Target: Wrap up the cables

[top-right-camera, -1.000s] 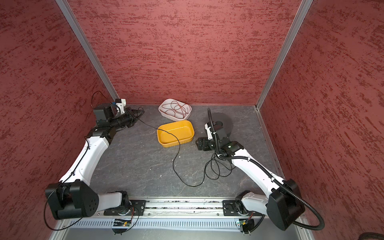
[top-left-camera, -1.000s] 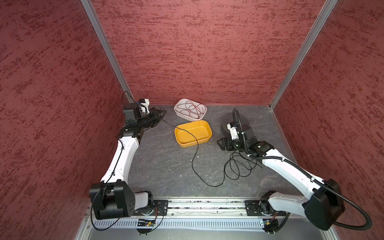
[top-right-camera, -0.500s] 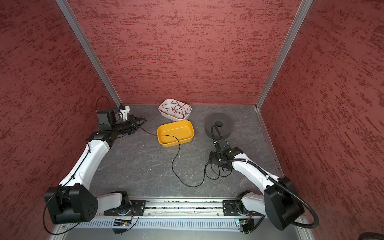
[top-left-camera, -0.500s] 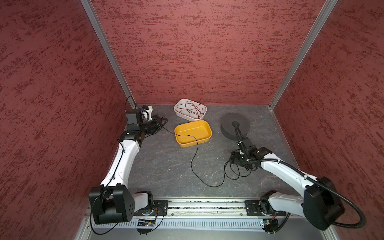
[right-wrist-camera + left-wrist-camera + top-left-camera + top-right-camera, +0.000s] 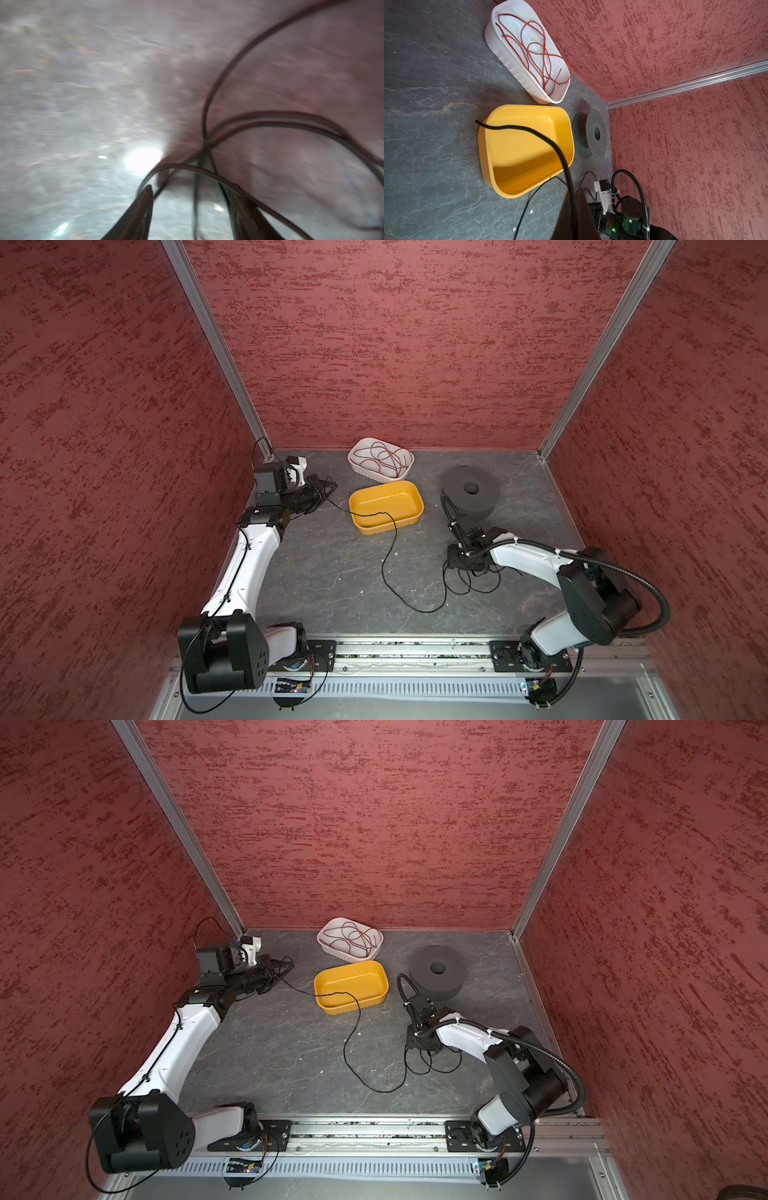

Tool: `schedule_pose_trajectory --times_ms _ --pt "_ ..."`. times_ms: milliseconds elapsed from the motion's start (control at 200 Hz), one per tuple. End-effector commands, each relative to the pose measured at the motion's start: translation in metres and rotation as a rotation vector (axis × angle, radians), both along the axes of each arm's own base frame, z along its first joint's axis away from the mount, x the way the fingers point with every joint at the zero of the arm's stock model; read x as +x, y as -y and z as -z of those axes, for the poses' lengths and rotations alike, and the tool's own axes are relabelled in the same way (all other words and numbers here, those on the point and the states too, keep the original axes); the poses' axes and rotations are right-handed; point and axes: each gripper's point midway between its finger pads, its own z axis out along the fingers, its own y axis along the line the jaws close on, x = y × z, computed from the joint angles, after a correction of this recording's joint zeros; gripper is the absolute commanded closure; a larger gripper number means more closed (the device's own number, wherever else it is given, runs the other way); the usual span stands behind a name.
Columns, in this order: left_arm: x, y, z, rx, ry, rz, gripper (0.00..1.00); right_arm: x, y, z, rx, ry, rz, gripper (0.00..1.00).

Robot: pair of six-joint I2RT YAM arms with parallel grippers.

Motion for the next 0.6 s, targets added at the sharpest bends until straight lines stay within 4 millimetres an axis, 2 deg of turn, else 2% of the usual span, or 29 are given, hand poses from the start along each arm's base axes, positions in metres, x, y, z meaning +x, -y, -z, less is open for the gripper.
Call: schedule_pose_trajectory --times_ms 0,140,235,416,441,471,591 --pt "-0.003 0.003 -0.008 0.004 0.037 0.013 1.00 0.009 -0.057 -0.009 0.168 0.041 -0.166 0.34" --pt "-0.004 0.002 -0.011 0.010 0.041 0.012 1.00 0.013 -0.099 -0.032 0.337 0.083 -0.274 0.31" --pt "-0.005 0.000 -0.010 0.022 0.038 0.007 1.00 0.014 -0.105 -0.052 0.387 0.137 -0.306 0.29" --pt "-0.006 -0.003 -0.007 0.024 0.041 0.005 1.00 0.033 -0.059 -0.079 0.237 0.263 -0.129 0.23" --pt "-0.005 -0.003 -0.008 0.024 0.040 0.005 1.00 0.036 -0.050 -0.078 0.200 0.264 -0.098 0.22" --pt "-0.004 -0.003 -0.008 0.021 0.040 0.009 1.00 0.040 -0.038 -0.091 0.174 0.302 -0.058 0.20" --pt "-0.002 -0.001 -0.013 0.014 0.042 0.019 1.00 0.048 0.007 -0.100 0.074 0.340 0.100 0.19"
